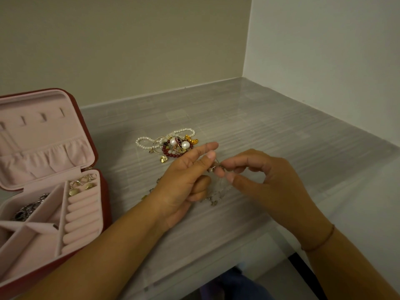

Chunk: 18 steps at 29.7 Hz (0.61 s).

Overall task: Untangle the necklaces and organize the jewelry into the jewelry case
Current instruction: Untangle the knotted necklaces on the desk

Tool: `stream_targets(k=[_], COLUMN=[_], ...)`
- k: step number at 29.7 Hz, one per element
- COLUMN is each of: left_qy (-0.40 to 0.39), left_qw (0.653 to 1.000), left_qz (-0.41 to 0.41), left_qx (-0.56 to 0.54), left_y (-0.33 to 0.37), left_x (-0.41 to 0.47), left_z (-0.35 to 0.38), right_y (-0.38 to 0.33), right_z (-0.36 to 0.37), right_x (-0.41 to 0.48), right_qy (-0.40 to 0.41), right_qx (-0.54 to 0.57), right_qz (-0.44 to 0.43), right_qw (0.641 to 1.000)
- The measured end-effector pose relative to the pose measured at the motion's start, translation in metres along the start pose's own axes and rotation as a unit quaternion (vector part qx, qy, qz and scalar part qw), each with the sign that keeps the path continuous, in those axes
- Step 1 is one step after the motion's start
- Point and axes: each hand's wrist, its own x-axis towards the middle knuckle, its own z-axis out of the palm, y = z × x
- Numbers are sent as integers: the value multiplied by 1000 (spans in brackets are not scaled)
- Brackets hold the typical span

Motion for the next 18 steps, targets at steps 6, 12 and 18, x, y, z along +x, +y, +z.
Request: stream_targets(k=[6,12,18], left_qy=[-5,-12,-7], left_qw=[999,999,998], left_qz=[-22,-31,-39], left_qx=[-32,-39,-55], left_y=[-2,0,0], left_x=[1,1,3], left_z=[0,-1,-2], right_y=[2,-1,3], right_z=[8,9,4], right_x=[-2,0,2], right_qy=[53,46,40], right_qx=[-16,114,193], right_qz=[-4,59,142], right_qw=[998,991,970])
